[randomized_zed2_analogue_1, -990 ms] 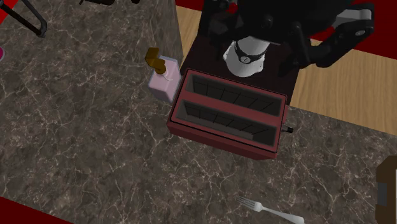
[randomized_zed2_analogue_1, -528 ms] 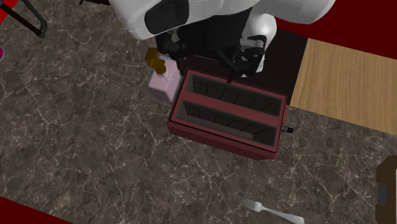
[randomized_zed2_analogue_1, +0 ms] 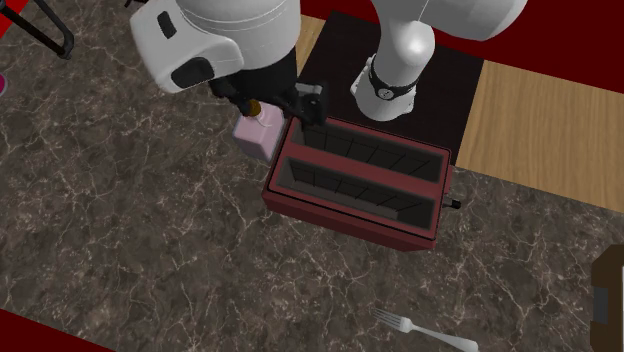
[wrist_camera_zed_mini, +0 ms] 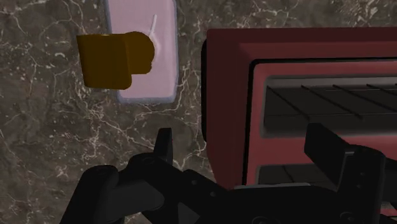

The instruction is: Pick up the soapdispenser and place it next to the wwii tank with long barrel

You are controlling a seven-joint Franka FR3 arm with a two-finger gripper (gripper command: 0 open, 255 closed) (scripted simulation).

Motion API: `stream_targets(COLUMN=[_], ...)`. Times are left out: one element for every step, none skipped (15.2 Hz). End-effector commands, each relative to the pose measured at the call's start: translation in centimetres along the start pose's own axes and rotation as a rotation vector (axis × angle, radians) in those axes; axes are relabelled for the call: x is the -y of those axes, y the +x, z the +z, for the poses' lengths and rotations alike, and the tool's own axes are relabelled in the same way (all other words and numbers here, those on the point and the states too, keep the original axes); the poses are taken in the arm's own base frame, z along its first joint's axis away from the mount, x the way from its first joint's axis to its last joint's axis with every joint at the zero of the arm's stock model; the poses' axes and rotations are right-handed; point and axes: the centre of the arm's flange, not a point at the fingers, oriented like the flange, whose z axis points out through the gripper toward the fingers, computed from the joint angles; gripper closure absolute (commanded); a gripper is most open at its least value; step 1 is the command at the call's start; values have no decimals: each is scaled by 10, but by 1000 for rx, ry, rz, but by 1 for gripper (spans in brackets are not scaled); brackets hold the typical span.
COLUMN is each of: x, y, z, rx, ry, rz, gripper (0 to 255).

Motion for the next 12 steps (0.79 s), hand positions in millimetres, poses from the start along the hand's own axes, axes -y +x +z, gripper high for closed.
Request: stream_targets(x=[-24, -33, -43, -53, -63, -72, -81, -81, -81, -81, -81, -81], y=[-2, -3, -4, -5, -6, -7, -8, -8, -8, -8, -8, -8], z=[15, 24, 33, 42, 51, 60, 68, 73, 79, 84, 89, 94], rx=[-3, -3, -4, -5, -5, -6, -7, -7, -7, -7, -7, -7], ry=[1, 2, 3, 4, 5, 6, 7, 7, 7, 7, 7, 7], rz=[1, 2, 3, 4, 5, 6, 7, 7, 7, 7, 7, 7], gripper=[0, 0, 0, 0, 0, 0, 0, 0, 0, 0, 0, 0])
